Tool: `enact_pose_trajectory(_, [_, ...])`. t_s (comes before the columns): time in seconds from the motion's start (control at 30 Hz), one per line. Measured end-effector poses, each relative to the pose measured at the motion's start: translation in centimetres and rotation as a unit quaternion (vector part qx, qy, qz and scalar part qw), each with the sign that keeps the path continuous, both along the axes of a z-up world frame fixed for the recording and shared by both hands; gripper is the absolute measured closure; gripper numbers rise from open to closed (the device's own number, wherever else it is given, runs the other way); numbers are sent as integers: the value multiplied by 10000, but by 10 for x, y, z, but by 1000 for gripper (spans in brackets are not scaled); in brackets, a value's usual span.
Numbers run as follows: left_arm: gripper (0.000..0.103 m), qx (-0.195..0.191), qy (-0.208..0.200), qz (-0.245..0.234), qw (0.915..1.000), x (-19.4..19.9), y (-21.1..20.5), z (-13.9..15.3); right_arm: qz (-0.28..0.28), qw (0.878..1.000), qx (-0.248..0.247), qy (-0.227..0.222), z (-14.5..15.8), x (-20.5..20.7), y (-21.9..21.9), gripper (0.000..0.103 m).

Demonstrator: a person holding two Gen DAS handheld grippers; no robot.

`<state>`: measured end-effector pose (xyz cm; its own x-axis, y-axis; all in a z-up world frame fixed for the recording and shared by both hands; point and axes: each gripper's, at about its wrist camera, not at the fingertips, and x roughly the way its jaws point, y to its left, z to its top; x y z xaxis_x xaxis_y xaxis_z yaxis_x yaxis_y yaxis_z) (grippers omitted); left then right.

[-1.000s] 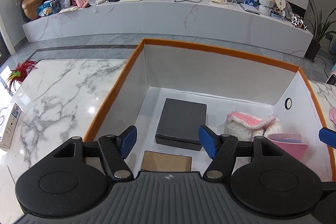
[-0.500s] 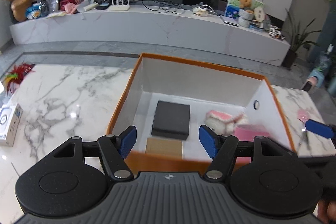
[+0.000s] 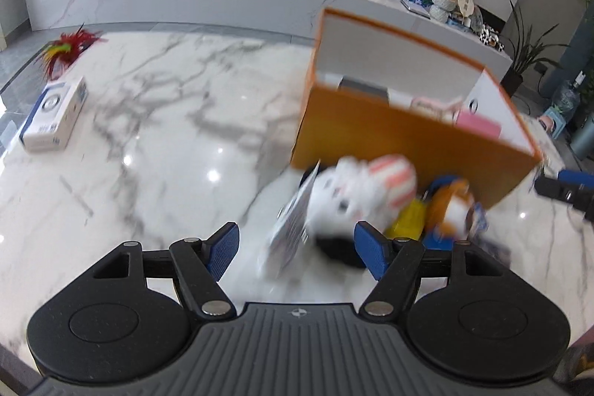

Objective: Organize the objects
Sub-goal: 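Grasp the white lotion tube with the left gripper while the right grasps the illustrated book box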

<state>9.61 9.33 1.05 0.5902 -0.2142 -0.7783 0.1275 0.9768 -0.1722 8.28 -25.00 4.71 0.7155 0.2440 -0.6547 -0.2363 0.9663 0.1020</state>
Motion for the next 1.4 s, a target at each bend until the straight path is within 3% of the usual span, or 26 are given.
enact_pose_trajectory(0.43, [22, 844, -602, -592, 9928, 5, -29, -53, 818, 9956, -51, 447, -41, -17, 5, 1])
enact_pose_trajectory(0.7, [23, 871, -350, -712, 9930, 13, -27, -72, 2013, 9756, -470, 745, -80, -8, 11, 1])
enact_pose_trajectory(0.9, [35, 832, -204, -945, 9918, 16, -28, -75, 2302, 9690, -412, 793, -89, 4, 15, 1])
enact_pose_trajectory(1.0, [50, 824, -228, -1020, 9911, 16, -28, -74, 2299, 9680, -448, 902, -94, 6, 15, 2])
enact_pose_trajectory(1.1, [69, 758, -234, -989, 9919, 18, -25, -72, 2196, 9685, -715, 931, -101, 3, 15, 13])
enact_pose_trajectory(1.17, [69, 583, -182, -942, 9937, 21, -21, -71, 2153, 9695, -909, 743, -102, -3, 17, 20])
enact_pose_trajectory(1.2, [69, 506, -158, -908, 9945, 22, -19, -71, 2093, 9709, -949, 671, -100, -5, 18, 31])
enact_pose_trajectory(1.4, [69, 136, -5, -666, 9977, 25, -10, -67, 2040, 9732, -814, 683, -99, -17, 16, 40])
